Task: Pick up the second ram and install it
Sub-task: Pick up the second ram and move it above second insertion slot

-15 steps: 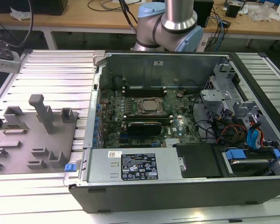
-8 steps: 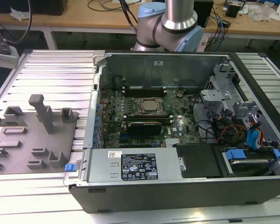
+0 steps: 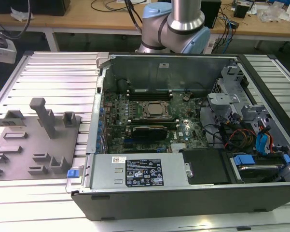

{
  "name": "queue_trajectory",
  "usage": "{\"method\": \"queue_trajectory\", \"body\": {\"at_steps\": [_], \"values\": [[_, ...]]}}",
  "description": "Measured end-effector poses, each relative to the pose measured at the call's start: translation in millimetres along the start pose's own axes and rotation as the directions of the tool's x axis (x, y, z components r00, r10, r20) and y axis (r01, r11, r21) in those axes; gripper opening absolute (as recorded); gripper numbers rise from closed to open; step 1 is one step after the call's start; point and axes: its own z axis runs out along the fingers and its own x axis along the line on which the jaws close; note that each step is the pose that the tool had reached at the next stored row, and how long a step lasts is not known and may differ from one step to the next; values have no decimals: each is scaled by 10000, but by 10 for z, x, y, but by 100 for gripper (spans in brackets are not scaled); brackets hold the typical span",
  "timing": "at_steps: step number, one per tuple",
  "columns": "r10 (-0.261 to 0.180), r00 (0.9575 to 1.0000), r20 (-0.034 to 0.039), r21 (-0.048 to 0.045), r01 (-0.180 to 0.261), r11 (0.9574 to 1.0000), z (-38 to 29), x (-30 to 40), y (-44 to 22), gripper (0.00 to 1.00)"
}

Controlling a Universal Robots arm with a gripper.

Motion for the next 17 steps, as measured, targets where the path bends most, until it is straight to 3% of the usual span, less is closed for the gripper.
{"method": "queue_trajectory", "body": {"at_steps": [10, 16, 17], "values": [[0, 10000, 0, 0, 0, 10000, -220, -24, 8, 13], [0, 10000, 10, -1, 0, 10000, -339, -115, 11, 13], [-1, 10000, 10, -1, 1, 10000, -391, -138, 13, 13]]}}
